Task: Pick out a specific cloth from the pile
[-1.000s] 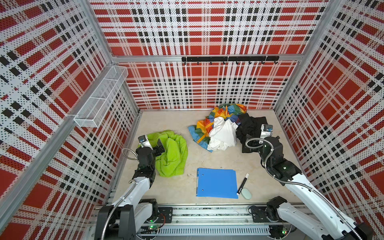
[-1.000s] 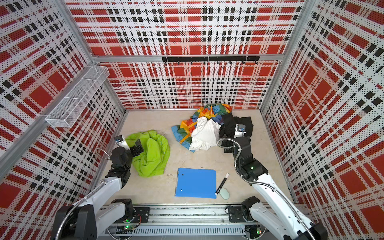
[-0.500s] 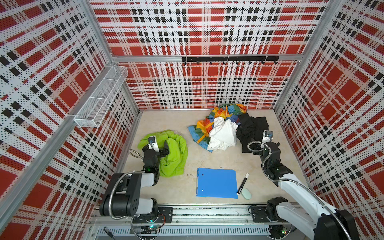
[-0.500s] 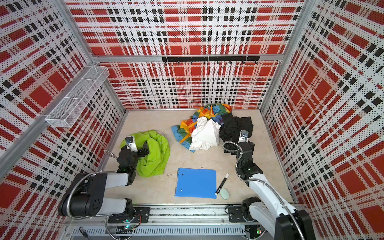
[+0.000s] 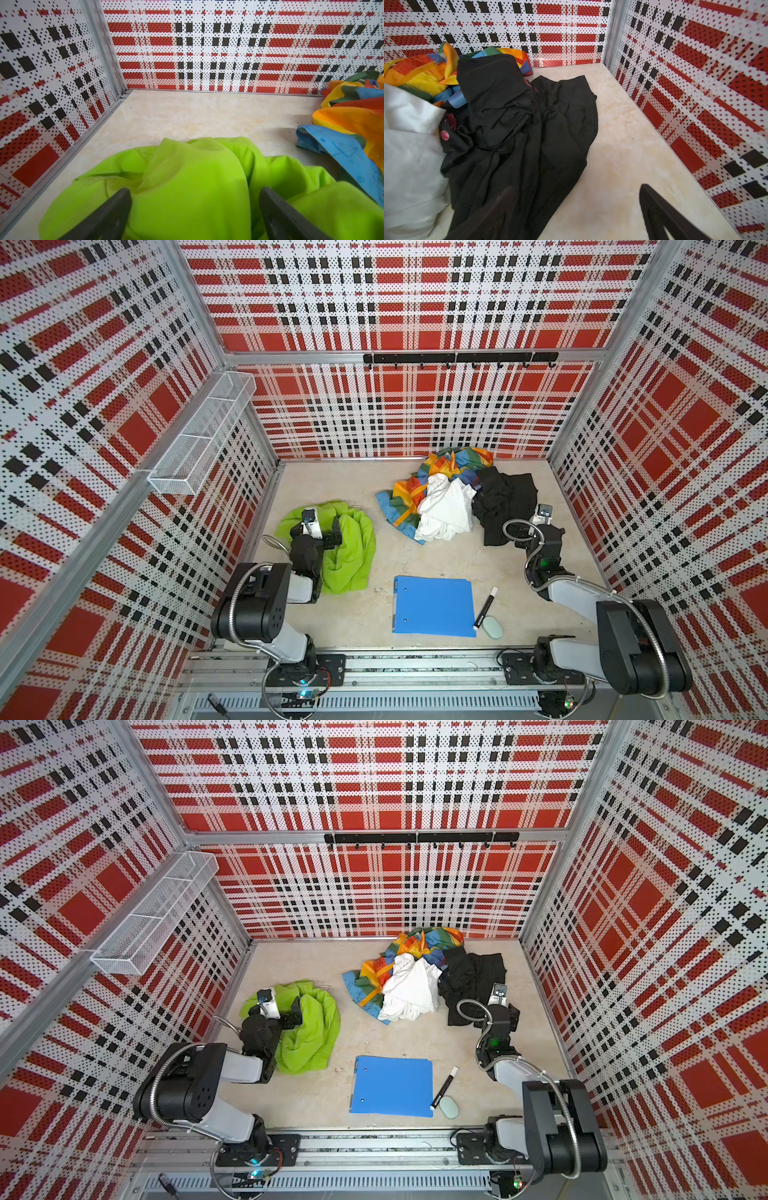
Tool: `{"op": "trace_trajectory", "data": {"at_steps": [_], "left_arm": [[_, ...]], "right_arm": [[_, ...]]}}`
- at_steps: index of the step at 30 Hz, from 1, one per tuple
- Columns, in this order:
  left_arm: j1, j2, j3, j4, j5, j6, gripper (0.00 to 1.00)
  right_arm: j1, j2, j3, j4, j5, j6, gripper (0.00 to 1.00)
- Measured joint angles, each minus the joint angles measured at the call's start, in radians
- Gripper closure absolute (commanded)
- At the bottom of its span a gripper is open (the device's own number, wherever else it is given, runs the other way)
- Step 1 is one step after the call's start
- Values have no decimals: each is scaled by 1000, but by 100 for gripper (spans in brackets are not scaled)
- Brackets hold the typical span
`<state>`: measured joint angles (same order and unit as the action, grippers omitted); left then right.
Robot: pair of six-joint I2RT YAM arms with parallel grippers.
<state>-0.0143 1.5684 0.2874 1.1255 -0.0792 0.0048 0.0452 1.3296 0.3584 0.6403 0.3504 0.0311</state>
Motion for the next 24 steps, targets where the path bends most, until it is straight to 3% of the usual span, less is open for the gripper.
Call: {"op": "trace_trajectory", "data": {"at_steps": [7, 13, 24], "left_arm": [[1, 0, 0, 1, 3, 0, 1], [1, 0, 0, 2, 5, 0, 1], [1, 0, 0, 2, 5, 0, 1]], "right_arm": [[-41, 107, -14, 159, -51, -8, 0], [-56, 212, -96, 425, -130, -10, 0], [-51, 222, -96, 487, -243, -45, 0]]}}
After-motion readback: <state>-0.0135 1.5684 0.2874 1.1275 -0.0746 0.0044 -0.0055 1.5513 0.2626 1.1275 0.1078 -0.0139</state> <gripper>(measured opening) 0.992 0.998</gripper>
